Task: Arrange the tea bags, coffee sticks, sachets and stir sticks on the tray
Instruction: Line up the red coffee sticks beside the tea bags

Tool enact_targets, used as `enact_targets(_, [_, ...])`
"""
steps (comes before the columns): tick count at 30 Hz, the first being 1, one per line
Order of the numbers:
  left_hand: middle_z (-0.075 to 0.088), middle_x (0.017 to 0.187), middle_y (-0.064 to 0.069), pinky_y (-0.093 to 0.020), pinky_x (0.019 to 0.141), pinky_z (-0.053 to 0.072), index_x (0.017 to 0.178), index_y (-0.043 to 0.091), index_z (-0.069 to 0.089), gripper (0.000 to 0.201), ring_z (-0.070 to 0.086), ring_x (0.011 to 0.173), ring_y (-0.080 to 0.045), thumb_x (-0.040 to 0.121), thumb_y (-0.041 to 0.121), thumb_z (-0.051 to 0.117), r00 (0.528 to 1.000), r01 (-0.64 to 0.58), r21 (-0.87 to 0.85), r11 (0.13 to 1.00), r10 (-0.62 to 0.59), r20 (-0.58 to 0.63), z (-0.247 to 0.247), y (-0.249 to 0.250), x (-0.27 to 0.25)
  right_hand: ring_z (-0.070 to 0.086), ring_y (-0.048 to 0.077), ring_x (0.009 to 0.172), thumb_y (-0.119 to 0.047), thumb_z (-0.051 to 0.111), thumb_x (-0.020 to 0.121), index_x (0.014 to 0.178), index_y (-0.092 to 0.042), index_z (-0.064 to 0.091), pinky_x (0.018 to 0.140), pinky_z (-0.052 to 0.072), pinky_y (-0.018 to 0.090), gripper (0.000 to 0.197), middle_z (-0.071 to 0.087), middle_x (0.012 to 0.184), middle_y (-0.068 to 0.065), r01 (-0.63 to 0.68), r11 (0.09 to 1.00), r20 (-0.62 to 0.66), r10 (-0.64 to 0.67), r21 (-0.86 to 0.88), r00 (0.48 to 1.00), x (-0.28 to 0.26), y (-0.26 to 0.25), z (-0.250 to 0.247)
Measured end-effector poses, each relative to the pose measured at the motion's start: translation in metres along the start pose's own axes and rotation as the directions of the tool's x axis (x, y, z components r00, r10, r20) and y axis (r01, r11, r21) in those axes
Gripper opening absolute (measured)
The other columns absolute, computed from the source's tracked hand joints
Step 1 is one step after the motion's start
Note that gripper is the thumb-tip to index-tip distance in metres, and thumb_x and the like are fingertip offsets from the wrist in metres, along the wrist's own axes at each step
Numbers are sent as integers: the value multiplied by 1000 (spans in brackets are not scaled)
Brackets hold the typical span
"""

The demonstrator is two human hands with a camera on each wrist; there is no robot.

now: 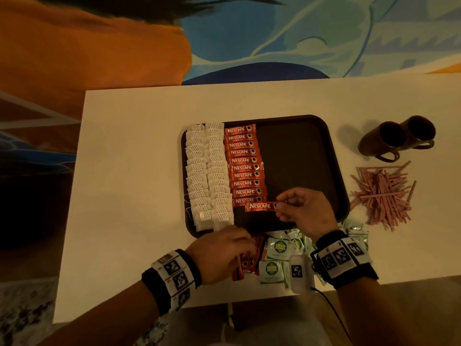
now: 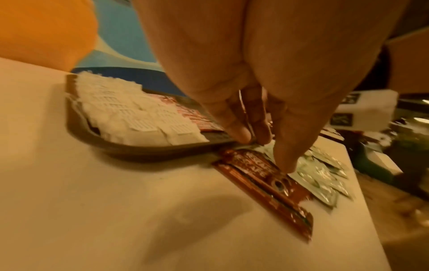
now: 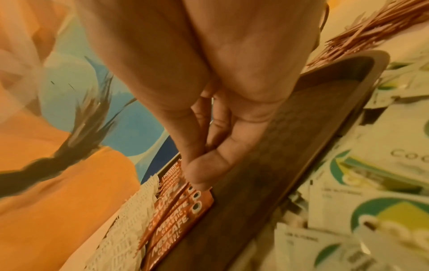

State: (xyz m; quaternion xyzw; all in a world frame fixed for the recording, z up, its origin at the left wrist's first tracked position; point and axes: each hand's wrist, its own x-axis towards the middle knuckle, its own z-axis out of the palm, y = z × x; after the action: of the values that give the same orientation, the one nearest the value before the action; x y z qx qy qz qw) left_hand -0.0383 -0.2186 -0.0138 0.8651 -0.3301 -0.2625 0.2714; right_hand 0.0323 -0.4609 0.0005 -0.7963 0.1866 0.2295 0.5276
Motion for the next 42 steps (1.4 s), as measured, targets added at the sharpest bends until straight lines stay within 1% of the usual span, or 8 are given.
enact_targets(4, [48,147,5,-33,114,39,142,25,52,59,37,139,-16,86,11,69,976,-203,131,970,191,103,14,0,12,77,19,74,-3,78,86,93,-13,74,75,65,38,12,77,85,5,-27,1000,-24,27,0,999,3,5,11])
enact_targets(8, [46,149,2,-43,112,43,142,23,52,65,35,141,-20,82,9,72,959,-248,201,948,211,189,15,-5,23,78,20,74,-3,79,86,91,-13,74,75,65,40,12,77,85,6,-53,999,-38,53,6,998,9,9,19])
enact_targets(12, [43,151,3,-45,110,44,144,25,49,68,34,142,-21,82,10,72,945,-283,242,928,227,237,17,-8,26,78,19,74,-4,80,85,90,-13,74,74,65,40,12,77,85,6,-69,998,-44,69,-5,997,12,11,26])
enact_targets(19, [47,145,1,-43,108,45,141,26,54,53,38,137,-23,91,14,66,942,-317,281,906,268,201,20,-9,24,75,13,65,-13,87,81,84,-17,72,65,65,32,16,76,75,0,-69,984,-89,54,-165,995,13,13,36])
enact_targets(24, [50,140,-1,-44,101,50,135,22,58,44,45,130,-24,92,14,63,947,-313,283,907,276,165,20,-11,22,73,12,75,-26,91,76,84,-23,68,73,64,34,24,74,83,-3,-76,947,-122,40,-312,992,19,17,41])
enact_targets(29, [53,138,-4,-44,100,51,133,20,60,42,49,128,-25,92,14,63,950,-309,297,903,281,134,21,-12,18,70,13,81,-36,89,76,89,-25,64,76,62,36,30,71,90,-3,-86,898,-155,20,-432,988,22,20,45])
enact_targets(35, [55,135,0,-39,96,52,128,22,61,36,51,122,-22,92,20,66,955,-295,354,888,278,98,27,-16,17,69,13,81,-41,88,77,91,-27,62,76,63,38,32,70,90,-4,-89,881,-160,15,-464,987,22,22,48])
enact_targets(42, [62,114,-1,-36,88,51,118,22,60,25,56,105,-22,93,25,61,965,-254,470,845,251,69,34,-15,8,69,12,81,-42,86,78,97,-26,63,74,61,35,34,70,89,-5,-94,882,-152,25,-463,988,18,18,47])
